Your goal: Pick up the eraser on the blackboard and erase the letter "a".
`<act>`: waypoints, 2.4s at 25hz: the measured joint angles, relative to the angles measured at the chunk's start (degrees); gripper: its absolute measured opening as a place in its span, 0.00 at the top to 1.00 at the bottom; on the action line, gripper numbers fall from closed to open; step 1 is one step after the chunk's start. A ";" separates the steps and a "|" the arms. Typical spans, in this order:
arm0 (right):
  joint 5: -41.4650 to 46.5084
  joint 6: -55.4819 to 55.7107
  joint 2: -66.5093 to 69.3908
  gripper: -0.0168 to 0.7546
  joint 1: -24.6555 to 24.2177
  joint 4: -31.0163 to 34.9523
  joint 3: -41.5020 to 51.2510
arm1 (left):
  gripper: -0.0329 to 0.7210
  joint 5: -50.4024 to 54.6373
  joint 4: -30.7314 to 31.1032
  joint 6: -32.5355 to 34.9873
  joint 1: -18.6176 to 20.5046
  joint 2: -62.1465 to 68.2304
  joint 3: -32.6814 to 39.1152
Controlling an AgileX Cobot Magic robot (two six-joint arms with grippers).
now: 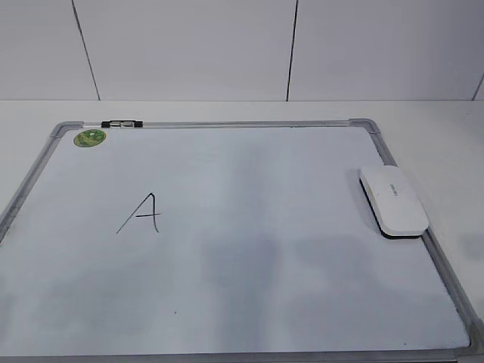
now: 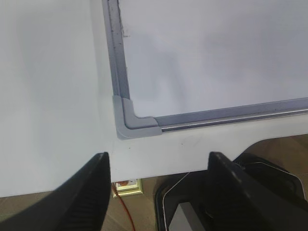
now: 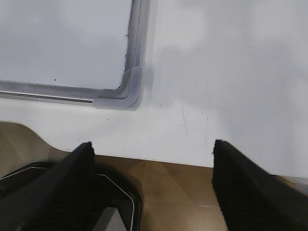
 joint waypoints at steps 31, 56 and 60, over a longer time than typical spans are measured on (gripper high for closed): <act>1.01 0.00 -25.66 0.21 -9.28 0.00 0.00 | 0.36 1.66 0.02 0.00 3.91 -33.56 0.00; 1.14 0.04 -26.08 0.22 -9.16 0.00 0.00 | 0.36 1.65 -0.10 0.00 2.23 -33.56 0.00; 1.14 0.04 -26.08 0.22 -9.16 0.00 0.00 | 0.36 1.65 -0.10 0.00 2.23 -33.56 0.00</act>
